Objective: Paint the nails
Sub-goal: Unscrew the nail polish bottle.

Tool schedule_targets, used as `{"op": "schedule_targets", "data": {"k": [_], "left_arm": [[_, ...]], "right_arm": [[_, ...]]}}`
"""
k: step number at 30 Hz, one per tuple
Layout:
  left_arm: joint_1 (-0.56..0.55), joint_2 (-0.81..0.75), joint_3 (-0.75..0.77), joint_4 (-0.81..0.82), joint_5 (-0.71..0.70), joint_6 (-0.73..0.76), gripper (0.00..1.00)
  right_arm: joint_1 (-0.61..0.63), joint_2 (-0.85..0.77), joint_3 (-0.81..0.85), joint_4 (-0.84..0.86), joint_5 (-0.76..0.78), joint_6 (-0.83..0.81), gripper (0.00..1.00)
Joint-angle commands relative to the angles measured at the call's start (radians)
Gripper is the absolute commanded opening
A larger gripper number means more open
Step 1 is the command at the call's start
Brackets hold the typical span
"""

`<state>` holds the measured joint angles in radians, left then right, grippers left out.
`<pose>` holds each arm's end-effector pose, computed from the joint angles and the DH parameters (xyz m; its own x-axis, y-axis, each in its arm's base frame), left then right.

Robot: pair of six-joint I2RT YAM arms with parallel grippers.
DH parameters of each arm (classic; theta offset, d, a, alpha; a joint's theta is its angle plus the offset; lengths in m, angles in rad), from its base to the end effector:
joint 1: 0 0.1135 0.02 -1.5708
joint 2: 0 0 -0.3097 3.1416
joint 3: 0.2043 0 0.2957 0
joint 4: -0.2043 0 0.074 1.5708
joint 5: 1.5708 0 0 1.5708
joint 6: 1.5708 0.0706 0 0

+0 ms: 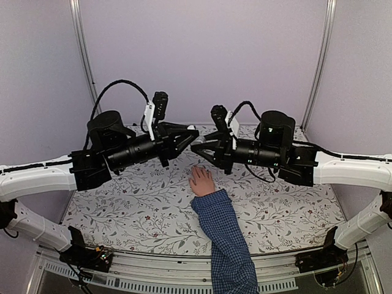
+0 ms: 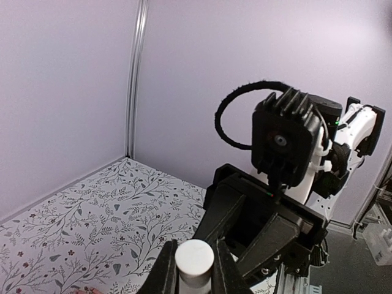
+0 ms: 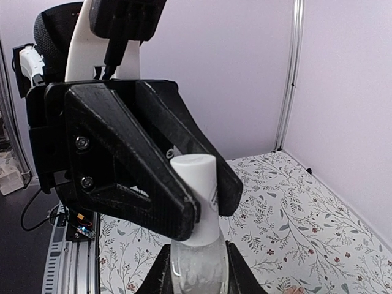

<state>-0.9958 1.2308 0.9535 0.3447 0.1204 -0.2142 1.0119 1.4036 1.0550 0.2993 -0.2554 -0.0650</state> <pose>0.1862 -0.3029 0.3936 -0.1552 -0.1486 -0.9766 0.8856 0.4173 -0.2042 0.1987 0.3513 0.3693 0.0359 -0.0611 -0.9975 -0.9538 0.2958 -0.0524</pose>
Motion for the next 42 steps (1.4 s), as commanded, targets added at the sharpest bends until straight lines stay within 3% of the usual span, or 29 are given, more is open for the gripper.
{"op": "schedule_targets", "data": {"k": [1,12,21,26,32,34,37,42], "left_arm": [[-0.003,0.012,-0.007,-0.003,-0.131,-0.005,0.0],[-0.003,0.049,-0.012,0.0,-0.281,-0.072,0.0],[-0.002,0.068,-0.019,0.001,-0.306,-0.103,0.0],[0.028,0.019,-0.034,0.006,-0.228,-0.091,0.15],[0.084,-0.078,-0.098,0.074,-0.022,-0.04,0.54],[0.093,-0.096,-0.104,0.07,0.043,-0.015,0.61],[0.111,-0.117,-0.105,0.054,0.141,0.014,0.67],[0.131,-0.158,-0.127,0.069,0.3,0.069,0.68]], "right_arm": [[0.006,0.0,0.003,0.032,0.113,0.009,0.0],[0.037,0.042,0.038,0.018,0.277,-0.015,0.0],[0.042,0.057,0.049,0.013,0.34,-0.008,0.0],[0.042,0.044,0.035,0.009,0.318,-0.013,0.0],[0.041,0.022,0.006,0.009,0.273,-0.012,0.0],[0.039,0.015,-0.002,0.008,0.25,-0.011,0.0],[0.031,0.003,-0.011,0.006,0.177,-0.01,0.0],[0.008,-0.032,-0.026,0.009,-0.047,-0.004,0.0]]}}
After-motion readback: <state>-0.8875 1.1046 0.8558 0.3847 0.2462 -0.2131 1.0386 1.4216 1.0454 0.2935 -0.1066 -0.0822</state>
